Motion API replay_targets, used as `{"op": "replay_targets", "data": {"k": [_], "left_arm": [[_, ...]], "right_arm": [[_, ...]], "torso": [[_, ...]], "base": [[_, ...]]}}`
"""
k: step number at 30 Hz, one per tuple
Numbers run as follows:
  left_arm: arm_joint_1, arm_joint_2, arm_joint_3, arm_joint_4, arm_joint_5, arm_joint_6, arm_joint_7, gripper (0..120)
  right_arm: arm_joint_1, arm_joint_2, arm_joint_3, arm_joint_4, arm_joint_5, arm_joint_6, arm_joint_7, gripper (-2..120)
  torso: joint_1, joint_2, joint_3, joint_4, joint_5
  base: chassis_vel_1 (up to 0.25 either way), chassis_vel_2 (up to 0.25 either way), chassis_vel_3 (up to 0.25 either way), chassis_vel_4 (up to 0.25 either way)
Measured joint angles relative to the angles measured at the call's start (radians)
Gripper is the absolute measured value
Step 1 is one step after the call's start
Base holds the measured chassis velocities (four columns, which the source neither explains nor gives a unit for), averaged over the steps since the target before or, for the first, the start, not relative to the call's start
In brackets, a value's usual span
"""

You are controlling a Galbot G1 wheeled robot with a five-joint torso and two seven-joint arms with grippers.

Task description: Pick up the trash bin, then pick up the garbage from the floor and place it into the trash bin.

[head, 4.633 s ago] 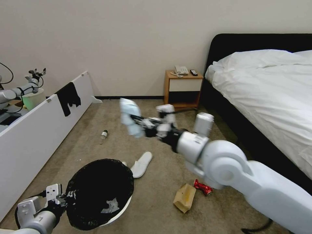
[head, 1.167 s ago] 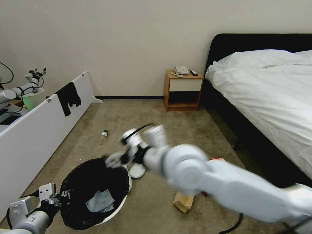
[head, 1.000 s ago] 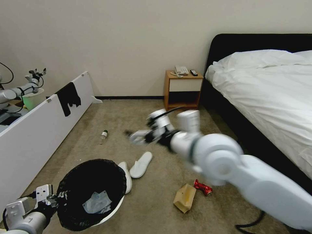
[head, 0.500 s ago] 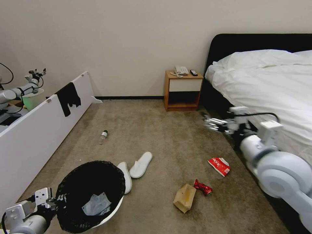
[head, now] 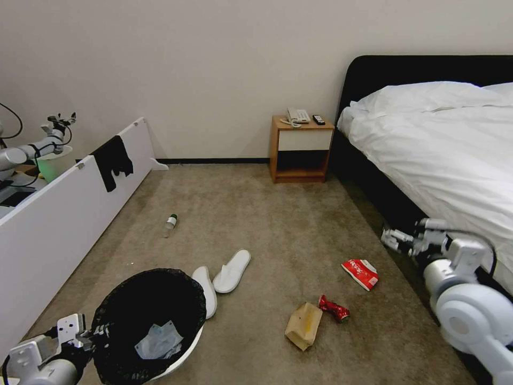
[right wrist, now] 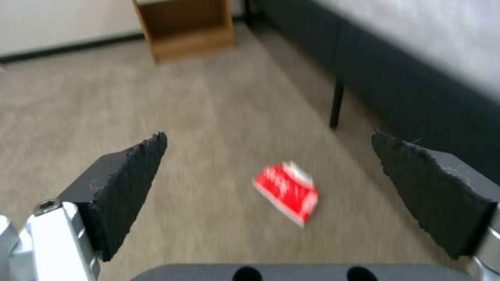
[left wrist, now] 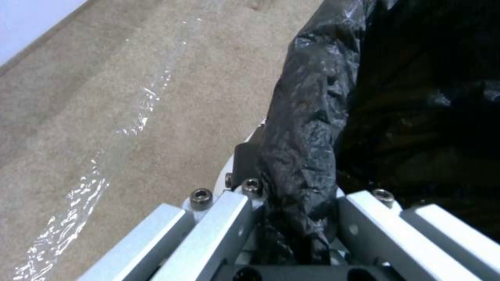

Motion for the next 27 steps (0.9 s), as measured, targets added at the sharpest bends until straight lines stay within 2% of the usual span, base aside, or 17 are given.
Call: {"op": "replay_targets", "data": {"k": [5, 9, 12, 19, 21, 27], "left_arm": [[0.002, -0.004, 0.003, 0.001, 0.006, 0.000, 0.001, 2], [0.000, -0.005, 0.004, 0.004, 0.008, 0.000, 0.001, 2], [-0.003, -0.007, 0.006, 0.009, 0.008, 0.000, 0.001, 2], [-0.005, -0.008, 0.006, 0.014, 0.009, 0.000, 0.002, 2], [-0.005, -0.009, 0.007, 0.016, 0.010, 0.000, 0.002, 2], [-0.005, -0.011, 0.008, 0.019, 0.011, 0.000, 0.003, 2]], "right_arm": [[-0.003, 0.073, -0.044, -0.070, 0.046, -0.032, 0.042, 100], [-0.003, 0.090, -0.058, -0.081, 0.095, -0.064, 0.059, 100], [-0.003, 0.116, -0.077, -0.109, 0.188, -0.122, 0.081, 100], [-0.001, 0.144, -0.114, -0.152, 0.239, -0.181, 0.094, 100], [0.005, 0.159, -0.139, -0.177, 0.277, -0.239, 0.114, 100], [0.026, 0.181, -0.185, -0.239, 0.283, -0.277, 0.105, 100]], "torso": [[0.000, 0.000, 0.000, -0.0001, 0.0002], [0.000, 0.000, 0.000, 0.0000, 0.0000], [0.000, 0.000, 0.000, -0.0001, 0.0000], [0.000, 0.000, 0.000, -0.0001, 0.0001], [0.000, 0.000, 0.000, -0.0001, 0.0001], [0.000, 0.000, 0.000, -0.0001, 0.0002]], "base": [[0.000, 0.000, 0.000, 0.000], [0.000, 0.000, 0.000, 0.000], [0.000, 0.000, 0.000, 0.000], [0.000, 0.000, 0.000, 0.000], [0.000, 0.000, 0.000, 0.000], [0.000, 0.000, 0.000, 0.000]]}}
